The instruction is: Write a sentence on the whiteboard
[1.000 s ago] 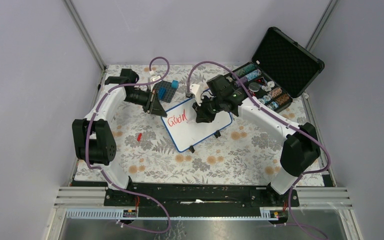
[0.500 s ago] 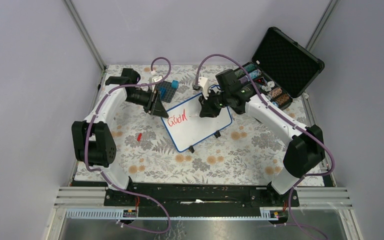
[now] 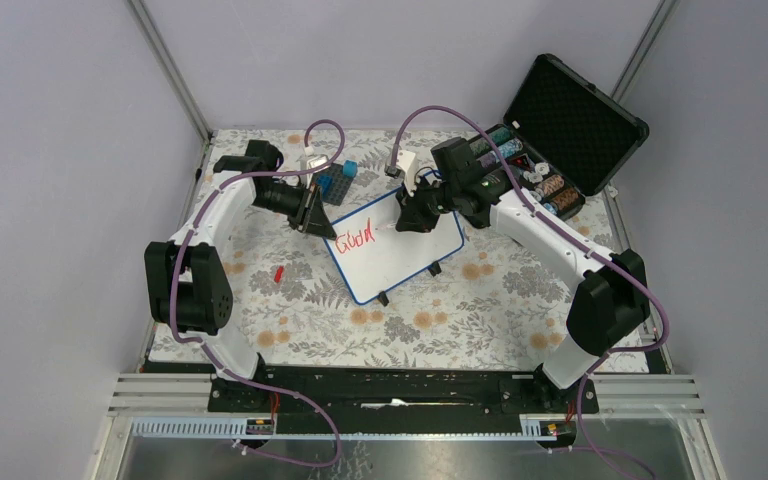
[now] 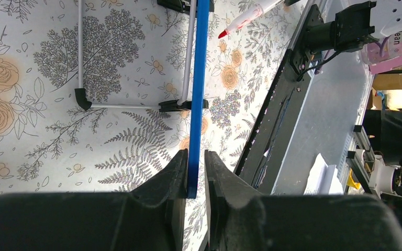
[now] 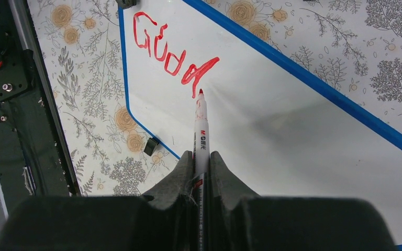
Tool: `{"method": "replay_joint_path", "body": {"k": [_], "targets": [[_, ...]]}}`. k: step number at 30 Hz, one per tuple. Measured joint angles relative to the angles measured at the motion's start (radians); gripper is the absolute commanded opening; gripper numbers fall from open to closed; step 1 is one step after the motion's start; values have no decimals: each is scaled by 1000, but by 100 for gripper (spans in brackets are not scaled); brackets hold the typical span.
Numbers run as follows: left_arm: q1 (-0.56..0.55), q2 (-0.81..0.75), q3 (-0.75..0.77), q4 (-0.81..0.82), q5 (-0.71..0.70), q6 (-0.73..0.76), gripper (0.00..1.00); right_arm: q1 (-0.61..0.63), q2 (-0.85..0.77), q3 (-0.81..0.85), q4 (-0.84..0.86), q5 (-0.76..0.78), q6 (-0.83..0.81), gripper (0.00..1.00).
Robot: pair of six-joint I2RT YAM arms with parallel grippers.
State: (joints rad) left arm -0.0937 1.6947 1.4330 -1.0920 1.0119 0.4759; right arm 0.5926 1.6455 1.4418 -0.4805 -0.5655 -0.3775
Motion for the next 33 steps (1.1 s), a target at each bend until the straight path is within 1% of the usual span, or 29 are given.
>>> {"method": "replay_joint_path", "body": {"k": [15, 19, 33], "targets": [[-6, 0, 0, 16, -7, -6, 7, 3, 0, -9, 23, 46, -1, 0], [-8, 0, 0, 16, -7, -7, 0, 3, 3, -9, 23, 61, -5, 0], [-8, 0, 0, 21, -18, -6, 0, 4, 6, -43, 22, 77, -20, 0]]}}
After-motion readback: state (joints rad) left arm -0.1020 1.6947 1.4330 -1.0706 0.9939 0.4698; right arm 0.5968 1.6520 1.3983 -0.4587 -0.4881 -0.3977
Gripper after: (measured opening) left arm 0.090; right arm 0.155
